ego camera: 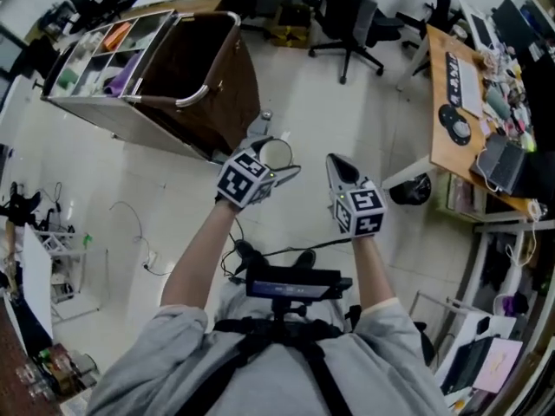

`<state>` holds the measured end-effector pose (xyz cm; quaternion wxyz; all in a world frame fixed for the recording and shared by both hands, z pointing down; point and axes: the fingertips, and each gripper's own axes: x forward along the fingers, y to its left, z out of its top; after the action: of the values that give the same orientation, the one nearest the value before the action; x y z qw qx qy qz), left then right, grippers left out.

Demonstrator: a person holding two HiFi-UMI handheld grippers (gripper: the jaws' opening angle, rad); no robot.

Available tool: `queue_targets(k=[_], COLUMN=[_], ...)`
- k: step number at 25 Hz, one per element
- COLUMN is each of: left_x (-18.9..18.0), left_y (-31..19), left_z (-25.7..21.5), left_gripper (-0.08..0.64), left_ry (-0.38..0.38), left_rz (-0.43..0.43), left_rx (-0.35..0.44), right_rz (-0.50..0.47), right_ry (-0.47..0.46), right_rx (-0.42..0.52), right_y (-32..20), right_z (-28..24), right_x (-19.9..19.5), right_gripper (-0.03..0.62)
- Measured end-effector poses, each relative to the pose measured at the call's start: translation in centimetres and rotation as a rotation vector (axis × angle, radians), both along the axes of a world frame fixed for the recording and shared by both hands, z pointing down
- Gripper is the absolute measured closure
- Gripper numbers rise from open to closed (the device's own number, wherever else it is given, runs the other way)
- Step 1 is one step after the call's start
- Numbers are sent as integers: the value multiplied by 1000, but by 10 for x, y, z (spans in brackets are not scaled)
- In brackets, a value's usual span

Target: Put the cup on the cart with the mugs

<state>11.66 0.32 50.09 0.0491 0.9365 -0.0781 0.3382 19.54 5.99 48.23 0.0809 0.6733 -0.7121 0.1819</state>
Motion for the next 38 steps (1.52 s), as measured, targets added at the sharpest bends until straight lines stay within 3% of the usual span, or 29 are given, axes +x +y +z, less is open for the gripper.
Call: queue_targets(k=[7,14,29,38], left_x=[-145,-260,-478,-567], left_y=[-79,-141,-246,-318], left_z=[2,6,-4,-3], left_gripper=[150,150,150,150], left_ry=[-3,-9,19,29], left_rz=[-225,-381,-674,-906], left_rx=[-10,-15,6,-5], right_rz=[-217,-341,-648,-902], right_ry=[13,6,15,12], right_rx=[26,31,41,29], right_y=[-88,-156,-285,-378], right_z=[-11,-13,-17,-9], right_x=[-130,-231,-448,-542], right_gripper=[588,588,588,588])
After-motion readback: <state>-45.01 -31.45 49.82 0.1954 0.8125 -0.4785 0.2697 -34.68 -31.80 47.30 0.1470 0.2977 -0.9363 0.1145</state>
